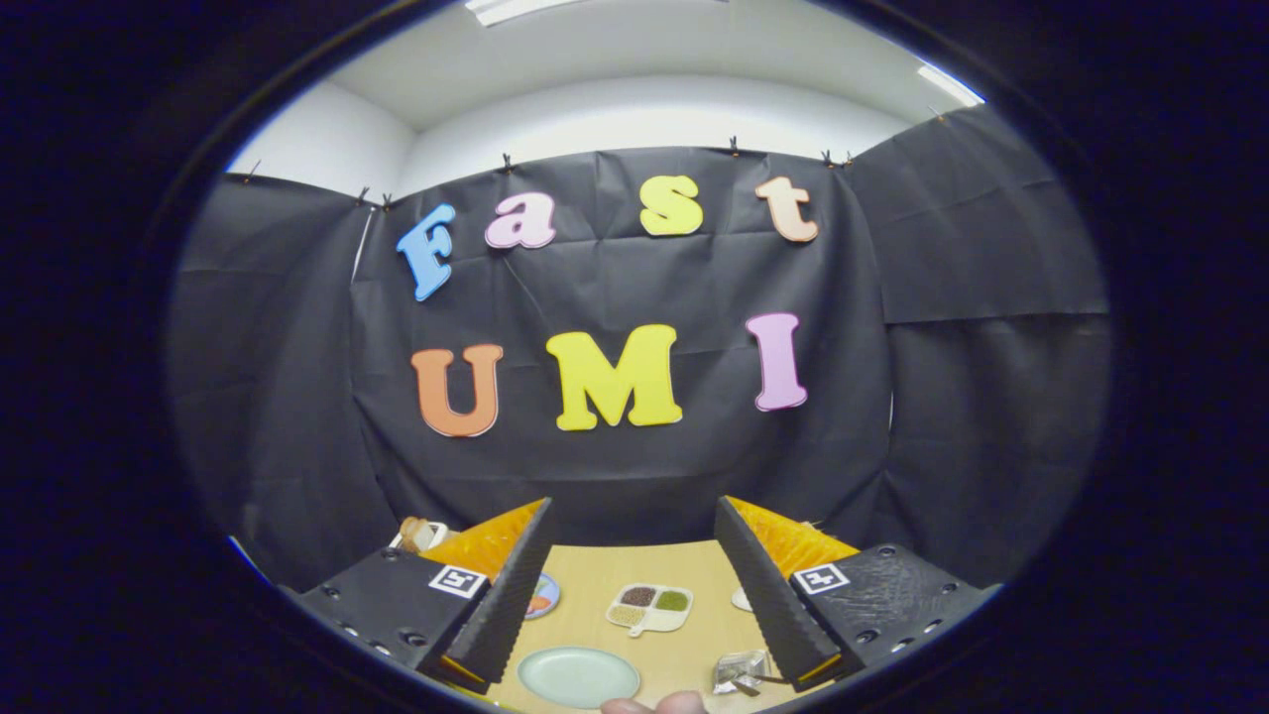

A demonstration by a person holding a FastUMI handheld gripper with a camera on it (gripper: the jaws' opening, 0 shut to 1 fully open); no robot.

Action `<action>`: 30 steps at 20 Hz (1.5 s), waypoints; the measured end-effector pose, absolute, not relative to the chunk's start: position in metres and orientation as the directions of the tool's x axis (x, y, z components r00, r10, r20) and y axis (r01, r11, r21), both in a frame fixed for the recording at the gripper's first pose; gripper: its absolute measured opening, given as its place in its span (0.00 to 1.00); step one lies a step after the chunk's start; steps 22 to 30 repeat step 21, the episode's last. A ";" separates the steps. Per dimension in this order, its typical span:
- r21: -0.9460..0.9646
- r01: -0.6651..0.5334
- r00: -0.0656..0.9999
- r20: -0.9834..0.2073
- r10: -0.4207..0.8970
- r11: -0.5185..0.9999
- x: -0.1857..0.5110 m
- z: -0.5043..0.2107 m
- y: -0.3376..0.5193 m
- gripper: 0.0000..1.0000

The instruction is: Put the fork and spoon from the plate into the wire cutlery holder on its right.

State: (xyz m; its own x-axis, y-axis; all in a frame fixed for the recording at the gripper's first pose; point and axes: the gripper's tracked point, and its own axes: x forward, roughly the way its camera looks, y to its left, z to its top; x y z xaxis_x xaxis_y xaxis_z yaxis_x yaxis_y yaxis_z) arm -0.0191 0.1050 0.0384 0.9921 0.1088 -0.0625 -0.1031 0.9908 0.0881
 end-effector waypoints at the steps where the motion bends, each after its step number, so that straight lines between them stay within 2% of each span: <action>1: 0.079 -0.097 0.994 -0.051 0.101 0.992 -0.021 0.042 0.105 0.96; 6: 0.063 -0.086 0.996 -0.004 0.086 0.994 -0.028 0.055 0.109 0.96; 30: 0.061 -0.073 0.997 -0.007 0.074 0.995 -0.033 0.058 0.106 0.96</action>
